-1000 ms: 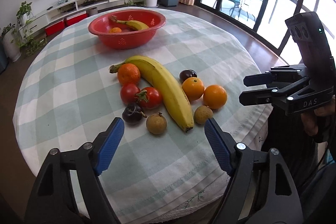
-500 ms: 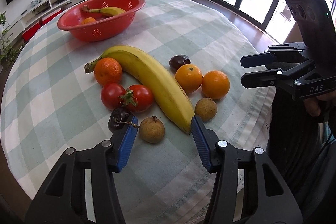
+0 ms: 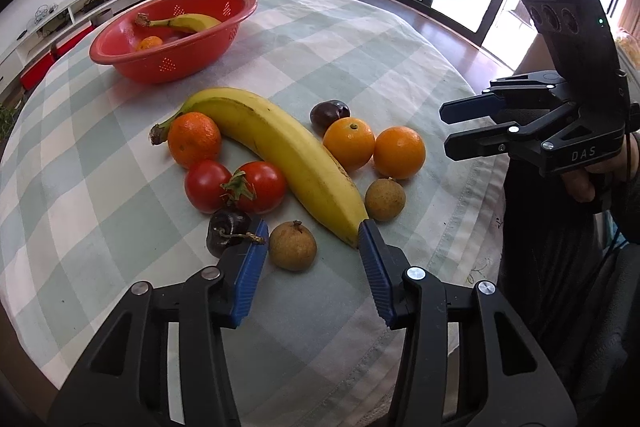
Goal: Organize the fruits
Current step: 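Grasp the brown pear-like fruit with the left tool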
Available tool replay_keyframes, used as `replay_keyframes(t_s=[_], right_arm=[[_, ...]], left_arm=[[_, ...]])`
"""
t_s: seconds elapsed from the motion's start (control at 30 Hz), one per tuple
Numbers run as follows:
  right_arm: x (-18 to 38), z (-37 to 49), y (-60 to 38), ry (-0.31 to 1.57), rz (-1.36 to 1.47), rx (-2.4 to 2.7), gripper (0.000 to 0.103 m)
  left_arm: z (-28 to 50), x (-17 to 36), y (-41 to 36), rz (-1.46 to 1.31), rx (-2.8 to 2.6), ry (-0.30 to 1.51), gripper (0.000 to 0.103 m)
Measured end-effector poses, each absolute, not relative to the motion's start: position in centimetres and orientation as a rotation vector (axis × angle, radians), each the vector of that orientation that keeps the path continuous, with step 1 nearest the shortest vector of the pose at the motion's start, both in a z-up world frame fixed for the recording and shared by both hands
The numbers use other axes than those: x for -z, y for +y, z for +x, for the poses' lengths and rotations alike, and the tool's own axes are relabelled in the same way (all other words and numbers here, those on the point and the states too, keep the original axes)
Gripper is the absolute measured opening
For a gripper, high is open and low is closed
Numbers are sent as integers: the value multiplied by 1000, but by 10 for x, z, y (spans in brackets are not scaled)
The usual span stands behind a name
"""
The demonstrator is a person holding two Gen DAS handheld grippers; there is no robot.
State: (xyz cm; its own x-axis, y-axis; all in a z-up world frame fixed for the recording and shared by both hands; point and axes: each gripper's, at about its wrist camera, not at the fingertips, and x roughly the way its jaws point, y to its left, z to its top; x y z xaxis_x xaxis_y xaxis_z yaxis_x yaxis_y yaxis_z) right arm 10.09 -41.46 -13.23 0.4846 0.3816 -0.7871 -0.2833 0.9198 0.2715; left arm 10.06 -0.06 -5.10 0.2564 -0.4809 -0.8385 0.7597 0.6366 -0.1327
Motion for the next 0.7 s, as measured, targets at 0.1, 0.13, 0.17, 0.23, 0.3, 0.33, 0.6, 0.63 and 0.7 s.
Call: replay_keyframes(t_s=[0.1,0.13,0.17,0.23,0.3,0.33,0.6,0.63,0.7], right_arm=[[133,101,-414,986,111,-406,55],[133,101,-414,988,111,-407,55],[134,101,-413,989,110,-407,55],[134,101,-412,992,108,-409,55],[135,100,-410,992,105,-412,55],[135,100,-410,993,104,-412,55],[137,102,-410,998,111,-410,55],[137,102,-409,998,109,-411,55],[137,102,-410,997,107,-412,55]], left_arm=[[100,51,3,346,862,999,45],[101,52,3,357,859,1002,45],[101,53,2,368,860,1005,45],[101,55,-2,387,869,1012,45],[101,59,-7,419,868,1017,45],[101,60,-9,430,871,1020,43],[105,71,-15,469,856,1039,30],[105,71,-15,467,849,1041,30],[106,71,-16,475,837,1034,30]])
